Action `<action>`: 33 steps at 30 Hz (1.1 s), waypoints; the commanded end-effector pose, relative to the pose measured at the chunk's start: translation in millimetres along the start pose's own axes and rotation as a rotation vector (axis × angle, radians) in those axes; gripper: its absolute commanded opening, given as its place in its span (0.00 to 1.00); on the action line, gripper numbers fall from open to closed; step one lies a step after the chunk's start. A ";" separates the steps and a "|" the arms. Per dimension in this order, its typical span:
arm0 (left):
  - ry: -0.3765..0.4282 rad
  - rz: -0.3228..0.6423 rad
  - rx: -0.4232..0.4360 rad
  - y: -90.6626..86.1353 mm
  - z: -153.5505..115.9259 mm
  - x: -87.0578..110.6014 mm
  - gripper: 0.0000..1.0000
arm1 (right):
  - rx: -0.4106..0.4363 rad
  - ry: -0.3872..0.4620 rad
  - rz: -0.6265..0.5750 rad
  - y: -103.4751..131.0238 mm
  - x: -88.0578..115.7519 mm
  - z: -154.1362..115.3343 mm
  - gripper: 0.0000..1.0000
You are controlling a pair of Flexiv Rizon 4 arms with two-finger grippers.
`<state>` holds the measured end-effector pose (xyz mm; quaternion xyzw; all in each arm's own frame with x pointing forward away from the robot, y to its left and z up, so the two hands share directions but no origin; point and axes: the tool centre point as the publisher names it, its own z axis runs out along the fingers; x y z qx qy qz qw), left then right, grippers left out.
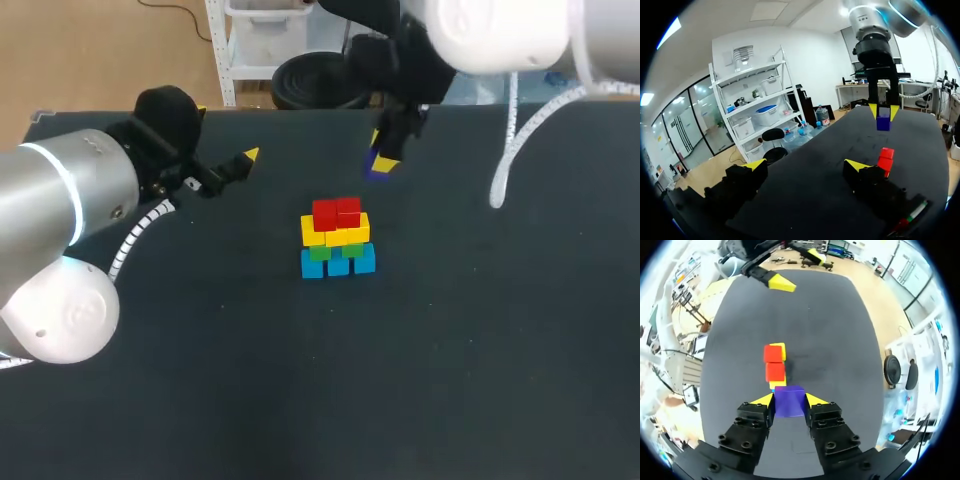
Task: Place the blue cubes, place green cubes on the blue cubes, place the yellow cubes on the green cubes, then place the red cubes on the yellow cubes, and place purple cube on the red cubes.
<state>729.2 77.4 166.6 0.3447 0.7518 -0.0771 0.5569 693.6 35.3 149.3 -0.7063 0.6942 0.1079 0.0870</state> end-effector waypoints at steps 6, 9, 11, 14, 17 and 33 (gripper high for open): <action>0.006 0.003 -0.012 -2.5 1.1 -1.1 1.00 | -0.055 0.064 -0.044 -4.5 -19.8 4.5 0.00; 0.006 0.003 -0.012 -2.5 1.1 -1.1 1.00 | -0.061 0.077 -0.034 -6.7 -20.7 6.8 0.00; 0.006 0.003 -0.012 -2.5 1.1 -1.1 1.00 | -0.064 0.086 -0.030 -6.7 -22.6 9.4 0.00; 0.006 0.003 -0.012 -2.5 1.1 -1.1 1.00 | -0.069 0.090 -0.025 -8.3 -26.3 13.7 0.00; 0.006 0.003 -0.012 -2.5 1.1 -1.1 1.00 | -0.069 0.087 -0.025 -9.5 -31.5 17.2 0.00; 0.006 0.003 -0.012 -2.5 1.1 -1.1 1.00 | -0.073 0.057 -0.030 -9.5 -39.8 20.2 0.00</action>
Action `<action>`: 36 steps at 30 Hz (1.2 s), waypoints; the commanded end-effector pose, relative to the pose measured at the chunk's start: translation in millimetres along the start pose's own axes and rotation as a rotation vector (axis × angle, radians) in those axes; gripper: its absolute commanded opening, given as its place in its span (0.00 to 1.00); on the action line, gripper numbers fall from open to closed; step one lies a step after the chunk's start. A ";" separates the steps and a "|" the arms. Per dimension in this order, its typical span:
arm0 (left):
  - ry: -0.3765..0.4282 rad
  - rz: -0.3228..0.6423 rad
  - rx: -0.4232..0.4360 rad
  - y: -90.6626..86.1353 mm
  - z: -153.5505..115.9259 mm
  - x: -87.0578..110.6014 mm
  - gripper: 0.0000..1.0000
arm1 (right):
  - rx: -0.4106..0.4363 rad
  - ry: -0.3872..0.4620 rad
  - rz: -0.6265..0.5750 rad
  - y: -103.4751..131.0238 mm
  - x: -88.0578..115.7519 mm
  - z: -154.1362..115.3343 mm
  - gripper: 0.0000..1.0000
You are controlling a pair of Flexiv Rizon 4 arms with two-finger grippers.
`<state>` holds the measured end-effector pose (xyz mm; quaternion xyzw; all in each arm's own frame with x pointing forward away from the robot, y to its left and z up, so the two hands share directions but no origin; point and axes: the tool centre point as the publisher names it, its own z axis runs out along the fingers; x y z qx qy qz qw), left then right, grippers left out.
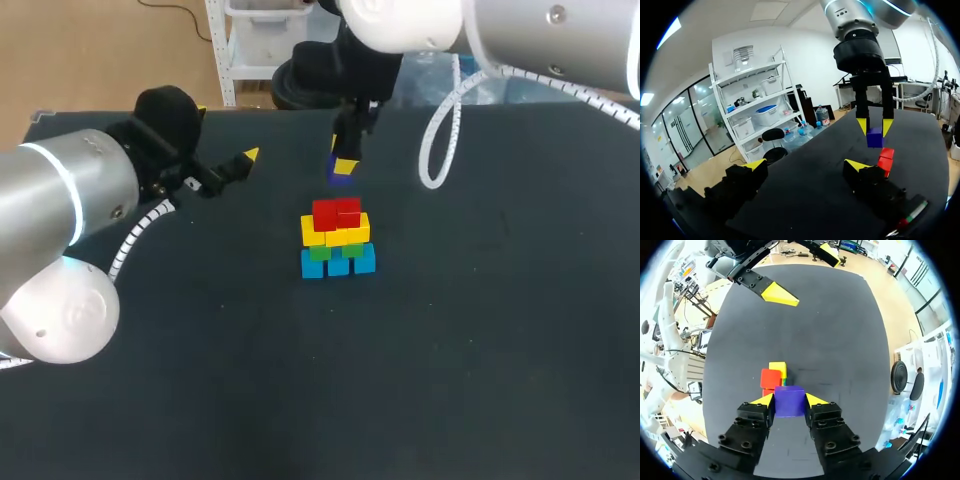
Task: Place the blue cubes, place green cubes on the blue cubes, place the yellow cubes on the green cubes, then place the red cubes on the yellow cubes, and place purple cube on the red cubes.
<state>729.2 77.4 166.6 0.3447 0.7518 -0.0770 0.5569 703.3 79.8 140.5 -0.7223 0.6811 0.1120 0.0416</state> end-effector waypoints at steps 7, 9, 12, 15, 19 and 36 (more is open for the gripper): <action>0.006 0.003 -0.012 -2.5 1.1 -1.1 1.00 | 0.002 -0.002 0.000 1.4 0.5 0.0 0.00; 0.006 0.003 -0.012 -2.5 1.1 -1.1 1.00 | 0.002 -0.002 0.000 1.4 0.5 0.0 0.00; 0.006 0.003 -0.012 -2.5 1.1 -1.1 1.00 | 0.002 -0.002 0.000 1.4 0.5 0.0 0.00; 0.006 0.003 -0.012 -2.5 1.1 -1.1 1.00 | 0.002 -0.002 0.000 1.4 0.5 0.0 0.00; 0.006 0.003 -0.012 -2.5 1.1 -1.1 1.00 | 0.002 -0.002 0.000 1.4 0.5 0.0 0.00; 0.006 0.003 -0.012 -2.5 1.1 -1.1 1.00 | -0.024 0.029 -0.001 8.4 -0.6 4.2 0.00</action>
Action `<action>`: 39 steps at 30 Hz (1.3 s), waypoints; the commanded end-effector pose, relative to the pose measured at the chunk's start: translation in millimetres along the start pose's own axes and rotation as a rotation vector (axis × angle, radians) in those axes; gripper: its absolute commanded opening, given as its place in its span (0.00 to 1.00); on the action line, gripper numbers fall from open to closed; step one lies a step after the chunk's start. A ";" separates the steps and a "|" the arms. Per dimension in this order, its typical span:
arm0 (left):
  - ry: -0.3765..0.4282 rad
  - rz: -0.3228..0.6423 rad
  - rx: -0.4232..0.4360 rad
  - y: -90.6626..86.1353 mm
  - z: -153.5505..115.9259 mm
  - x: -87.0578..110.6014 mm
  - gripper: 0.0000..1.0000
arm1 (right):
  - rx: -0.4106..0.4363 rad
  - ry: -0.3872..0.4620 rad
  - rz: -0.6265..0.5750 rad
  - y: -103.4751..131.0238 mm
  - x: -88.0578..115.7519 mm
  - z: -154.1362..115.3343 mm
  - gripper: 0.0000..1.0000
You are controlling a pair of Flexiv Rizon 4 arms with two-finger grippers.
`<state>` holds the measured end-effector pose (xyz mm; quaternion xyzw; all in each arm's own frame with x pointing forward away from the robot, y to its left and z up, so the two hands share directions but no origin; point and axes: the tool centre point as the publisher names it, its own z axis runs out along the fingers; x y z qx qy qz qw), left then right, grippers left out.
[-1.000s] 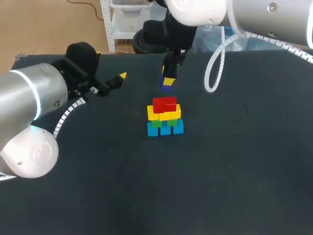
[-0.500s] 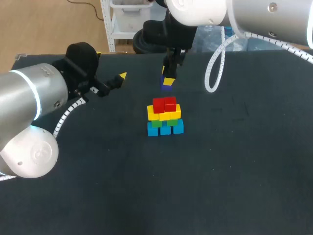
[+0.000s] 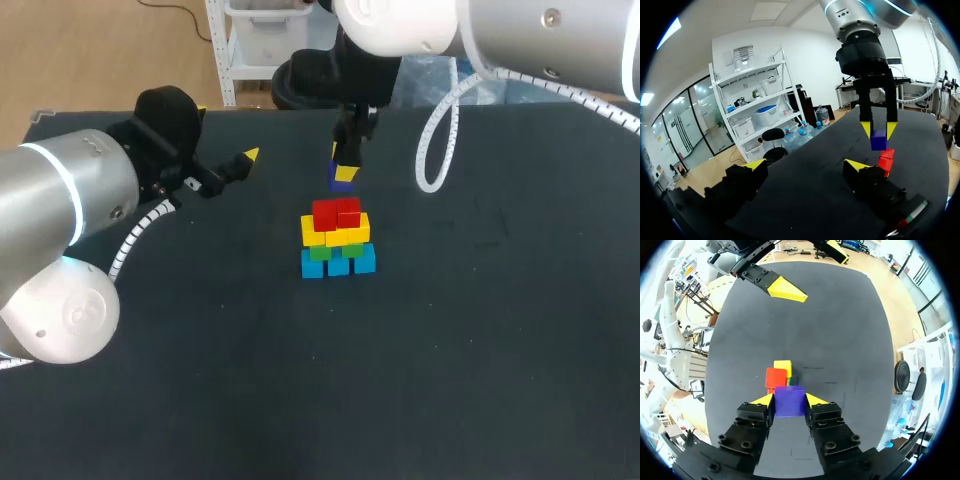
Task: Place the blue cubes, place green cubes on the blue cubes, place the yellow cubes on the green cubes, then place the red cubes on the yellow cubes, and place purple cube on the red cubes.
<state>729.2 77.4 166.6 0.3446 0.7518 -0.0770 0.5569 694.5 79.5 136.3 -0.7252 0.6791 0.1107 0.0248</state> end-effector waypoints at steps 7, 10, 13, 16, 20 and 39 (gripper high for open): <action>0.006 0.003 -0.012 -2.5 1.1 -1.1 1.00 | -0.024 0.026 -0.007 3.2 -2.0 4.3 0.00; 0.006 0.003 -0.012 -2.5 1.1 -1.1 1.00 | -0.037 0.039 -0.019 6.5 -5.0 7.8 0.00; 0.006 0.003 -0.012 -2.5 1.1 -1.1 1.00 | -0.045 0.049 -0.025 9.7 -6.3 10.0 0.00; 0.006 0.003 -0.012 -2.5 1.1 -1.1 1.00 | -0.054 0.061 -0.033 12.9 -8.3 13.1 0.00; 0.006 0.003 -0.012 -2.5 1.1 -1.1 1.00 | -0.060 0.078 -0.041 16.4 -11.1 15.2 0.00; 0.006 0.003 -0.012 -2.5 1.1 -1.1 1.00 | -0.059 0.108 -0.018 26.9 -6.7 17.1 0.00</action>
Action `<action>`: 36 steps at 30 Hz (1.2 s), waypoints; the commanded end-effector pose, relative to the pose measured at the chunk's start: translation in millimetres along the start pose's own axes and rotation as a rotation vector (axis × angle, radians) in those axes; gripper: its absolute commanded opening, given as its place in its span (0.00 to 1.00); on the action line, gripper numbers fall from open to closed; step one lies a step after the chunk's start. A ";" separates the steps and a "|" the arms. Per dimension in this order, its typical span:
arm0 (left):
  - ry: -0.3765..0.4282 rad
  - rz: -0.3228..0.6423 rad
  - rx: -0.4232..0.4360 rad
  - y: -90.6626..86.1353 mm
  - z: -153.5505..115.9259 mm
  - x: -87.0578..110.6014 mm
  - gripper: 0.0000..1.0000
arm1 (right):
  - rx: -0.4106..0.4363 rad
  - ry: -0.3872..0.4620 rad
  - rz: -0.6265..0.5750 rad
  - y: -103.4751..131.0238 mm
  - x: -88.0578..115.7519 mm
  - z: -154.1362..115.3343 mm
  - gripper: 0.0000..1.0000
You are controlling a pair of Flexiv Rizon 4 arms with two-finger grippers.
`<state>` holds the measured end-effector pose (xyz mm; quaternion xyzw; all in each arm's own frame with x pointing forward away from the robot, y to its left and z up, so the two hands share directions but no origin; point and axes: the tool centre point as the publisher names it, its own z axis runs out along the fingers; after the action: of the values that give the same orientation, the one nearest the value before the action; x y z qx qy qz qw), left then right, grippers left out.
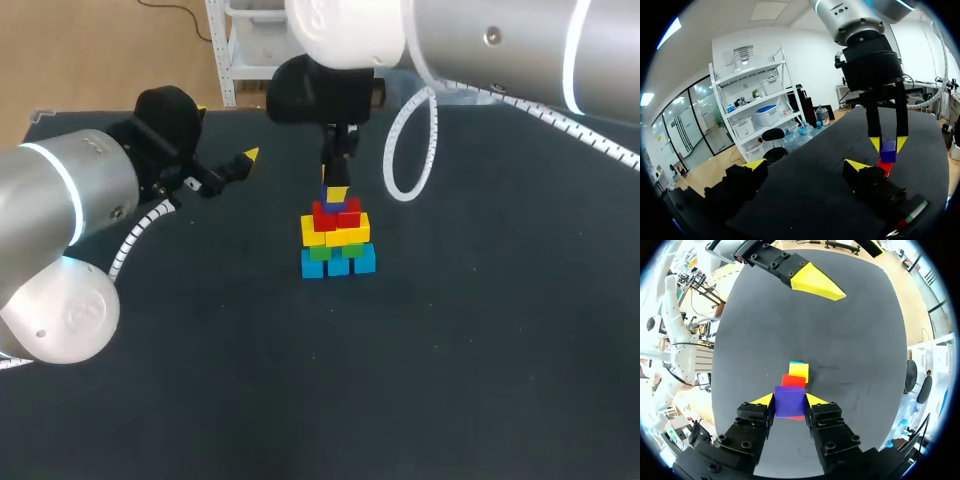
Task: Place the blue cubes, place green cubes on the blue cubes, place the yellow cubes on the green cubes, then place the red cubes on the yellow cubes, and place purple cube on the red cubes.
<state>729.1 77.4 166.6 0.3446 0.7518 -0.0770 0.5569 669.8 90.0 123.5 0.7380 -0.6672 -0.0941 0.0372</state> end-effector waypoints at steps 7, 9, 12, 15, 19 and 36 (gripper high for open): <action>0.006 0.003 -0.012 -2.5 1.2 -1.1 1.00 | 0.012 -0.004 0.009 6.5 5.0 1.1 0.00; 0.006 0.003 -0.012 -2.5 1.2 -1.1 1.00 | 0.008 -0.006 0.010 6.5 5.5 2.4 0.00; 0.006 0.003 -0.012 -2.5 1.2 -1.1 1.00 | 0.004 -0.007 0.008 6.3 5.4 3.9 0.00; 0.006 0.003 -0.012 -2.5 1.2 -1.1 1.00 | 0.002 -0.008 0.011 5.5 6.4 5.2 0.00; 0.006 0.003 -0.012 -2.5 1.2 -1.1 1.00 | 0.001 -0.011 0.011 5.3 6.8 5.6 0.00; 0.006 0.003 -0.012 -2.5 1.2 -1.1 1.00 | 0.002 -0.028 0.008 5.3 7.0 3.9 0.93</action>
<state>729.1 77.4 166.6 0.3446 0.7518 -0.0770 0.5569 666.7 85.0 119.8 0.7341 -0.6704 -0.1035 0.0313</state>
